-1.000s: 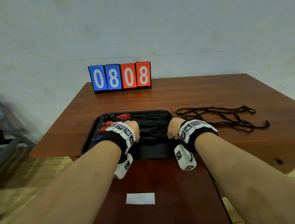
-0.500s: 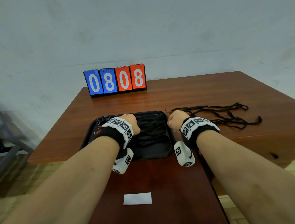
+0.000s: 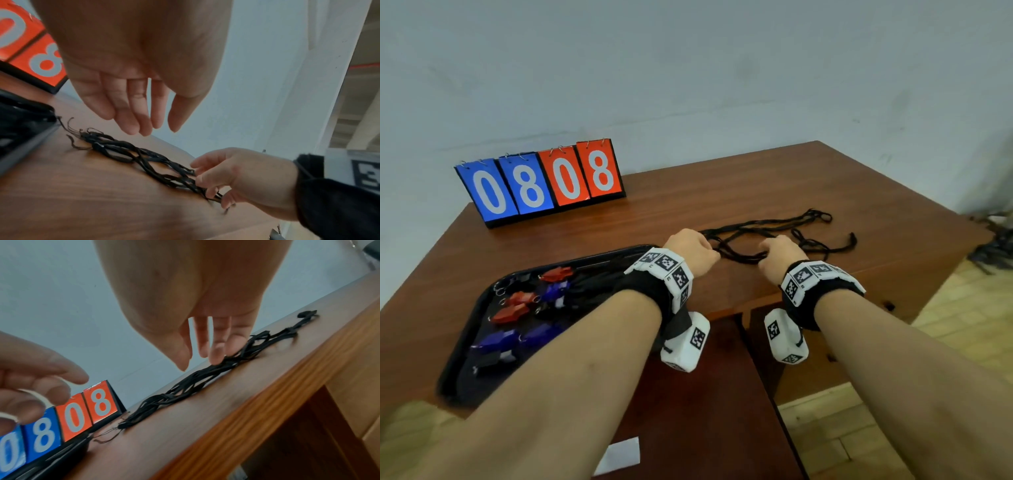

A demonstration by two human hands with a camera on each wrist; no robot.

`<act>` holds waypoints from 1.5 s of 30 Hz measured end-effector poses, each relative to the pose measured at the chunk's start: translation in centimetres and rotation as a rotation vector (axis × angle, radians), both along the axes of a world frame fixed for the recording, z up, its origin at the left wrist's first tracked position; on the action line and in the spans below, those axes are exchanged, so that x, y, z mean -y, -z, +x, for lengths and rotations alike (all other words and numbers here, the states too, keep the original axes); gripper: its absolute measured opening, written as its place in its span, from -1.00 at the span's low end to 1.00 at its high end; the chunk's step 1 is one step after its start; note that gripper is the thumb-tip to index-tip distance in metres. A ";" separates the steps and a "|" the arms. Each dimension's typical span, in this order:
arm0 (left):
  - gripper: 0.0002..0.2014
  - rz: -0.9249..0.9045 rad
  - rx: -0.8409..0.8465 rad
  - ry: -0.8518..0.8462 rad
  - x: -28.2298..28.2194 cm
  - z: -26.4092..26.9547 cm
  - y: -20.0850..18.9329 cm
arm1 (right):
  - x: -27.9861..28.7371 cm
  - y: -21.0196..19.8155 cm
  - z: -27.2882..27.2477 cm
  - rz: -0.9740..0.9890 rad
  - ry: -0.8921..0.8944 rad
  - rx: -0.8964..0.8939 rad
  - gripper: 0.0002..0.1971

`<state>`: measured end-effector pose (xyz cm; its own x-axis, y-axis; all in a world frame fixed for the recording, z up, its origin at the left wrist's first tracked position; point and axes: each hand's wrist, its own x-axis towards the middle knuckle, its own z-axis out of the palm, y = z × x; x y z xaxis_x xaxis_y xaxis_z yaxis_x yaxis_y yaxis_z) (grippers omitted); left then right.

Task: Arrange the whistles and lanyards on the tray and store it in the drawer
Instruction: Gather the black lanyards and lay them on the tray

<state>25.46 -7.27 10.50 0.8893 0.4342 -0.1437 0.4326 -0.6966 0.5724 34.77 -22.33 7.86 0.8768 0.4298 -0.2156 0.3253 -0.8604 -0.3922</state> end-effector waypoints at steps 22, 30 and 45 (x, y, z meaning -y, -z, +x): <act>-0.79 -0.080 0.030 -0.261 -3.1 1.2 2.1 | -6.4 2.1 2.1 -0.147 -0.257 -0.006 -0.67; -0.56 -0.133 0.052 -0.164 -2.4 1.4 2.5 | -5.1 1.5 1.2 0.002 -0.214 -0.018 -0.85; -0.70 -0.246 0.246 -0.094 2.0 -0.1 -1.7 | -0.9 -6.1 -1.5 0.371 -0.235 0.122 -0.81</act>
